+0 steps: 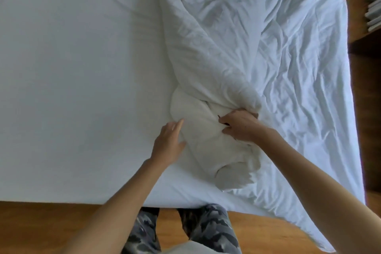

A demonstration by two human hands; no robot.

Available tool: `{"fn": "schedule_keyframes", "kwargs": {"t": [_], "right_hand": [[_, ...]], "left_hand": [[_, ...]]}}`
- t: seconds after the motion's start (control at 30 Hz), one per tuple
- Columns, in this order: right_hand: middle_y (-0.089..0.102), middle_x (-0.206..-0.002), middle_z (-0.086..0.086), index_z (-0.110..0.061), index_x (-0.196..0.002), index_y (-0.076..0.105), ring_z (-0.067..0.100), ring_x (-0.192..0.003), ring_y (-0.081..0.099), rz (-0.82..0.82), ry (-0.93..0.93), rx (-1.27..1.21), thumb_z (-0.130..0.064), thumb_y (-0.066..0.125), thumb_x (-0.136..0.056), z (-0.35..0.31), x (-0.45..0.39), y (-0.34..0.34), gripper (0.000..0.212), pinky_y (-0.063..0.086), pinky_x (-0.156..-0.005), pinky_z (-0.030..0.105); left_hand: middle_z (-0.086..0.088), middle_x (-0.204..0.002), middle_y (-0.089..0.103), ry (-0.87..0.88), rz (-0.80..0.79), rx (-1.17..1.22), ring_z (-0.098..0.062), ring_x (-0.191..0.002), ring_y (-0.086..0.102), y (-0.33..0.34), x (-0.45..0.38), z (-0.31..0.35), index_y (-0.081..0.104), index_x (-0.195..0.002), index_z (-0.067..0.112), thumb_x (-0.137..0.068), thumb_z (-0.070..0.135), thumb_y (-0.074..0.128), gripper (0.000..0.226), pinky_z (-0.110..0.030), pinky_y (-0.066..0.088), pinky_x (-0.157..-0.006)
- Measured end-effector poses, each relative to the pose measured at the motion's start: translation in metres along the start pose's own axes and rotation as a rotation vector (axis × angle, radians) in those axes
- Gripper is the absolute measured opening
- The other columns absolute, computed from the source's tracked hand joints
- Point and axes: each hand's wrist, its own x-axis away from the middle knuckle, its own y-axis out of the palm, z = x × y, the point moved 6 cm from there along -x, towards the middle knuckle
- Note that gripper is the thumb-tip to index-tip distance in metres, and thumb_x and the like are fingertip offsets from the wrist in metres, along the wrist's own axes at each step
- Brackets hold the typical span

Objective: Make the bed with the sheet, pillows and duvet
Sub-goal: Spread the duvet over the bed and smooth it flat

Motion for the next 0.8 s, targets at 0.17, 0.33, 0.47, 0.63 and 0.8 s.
{"fn": "schedule_keyframes", "kwargs": {"t": [0.17,0.33,0.47,0.63,0.8], "right_hand": [[0.048,-0.076,-0.008,-0.022,-0.068,0.038,0.014,-0.085,0.04,0.152,-0.014,0.041,-0.028,0.06,-0.088,0.034,0.026,-0.003,0.03,0.025,-0.074,0.032],[0.044,-0.066,-0.013,-0.022,-0.065,0.043,0.02,-0.088,0.051,0.269,0.006,-0.032,-0.024,0.064,-0.085,0.078,0.035,0.018,0.029,0.027,-0.083,0.029],[0.068,-0.097,0.003,-0.016,-0.092,0.064,0.027,-0.104,0.054,0.39,0.254,-0.052,-0.024,0.055,-0.089,0.107,0.045,0.045,0.013,0.027,-0.098,0.03],[0.057,-0.126,0.012,-0.013,-0.139,0.044,0.033,-0.125,0.045,0.562,0.261,-0.258,-0.06,0.052,-0.081,0.059,0.073,0.051,0.075,0.01,-0.118,0.045],[0.057,-0.123,0.012,-0.011,-0.142,0.038,0.031,-0.112,0.053,0.753,0.091,-0.261,-0.063,0.068,-0.071,-0.035,0.083,-0.006,0.093,0.033,-0.106,0.045]], "left_hand": [[-0.017,-0.159,0.007,0.223,-0.051,-0.279,-0.032,-0.146,0.011,0.013,-0.067,0.037,0.002,-0.155,0.022,-0.081,0.042,0.072,0.104,-0.039,0.014,-0.117],[-0.02,-0.139,0.045,0.098,-0.06,-0.349,-0.037,-0.133,0.036,0.035,-0.135,0.03,0.044,-0.138,0.016,-0.079,0.054,0.068,0.074,-0.046,0.026,-0.111],[-0.022,-0.108,0.066,0.135,0.067,-0.057,-0.042,-0.097,0.061,0.037,-0.131,0.068,0.063,-0.112,0.006,-0.086,0.03,0.068,0.035,-0.038,0.046,-0.076],[-0.018,-0.09,0.069,0.084,0.212,0.008,-0.04,-0.081,0.061,-0.03,-0.073,0.081,0.067,-0.094,0.008,-0.082,0.018,0.07,0.016,-0.03,0.033,-0.061],[-0.018,-0.064,0.062,0.097,0.197,0.048,-0.035,-0.058,0.049,-0.089,0.017,0.097,0.059,-0.067,0.009,-0.076,0.01,0.071,0.016,-0.028,0.031,-0.056]]}}
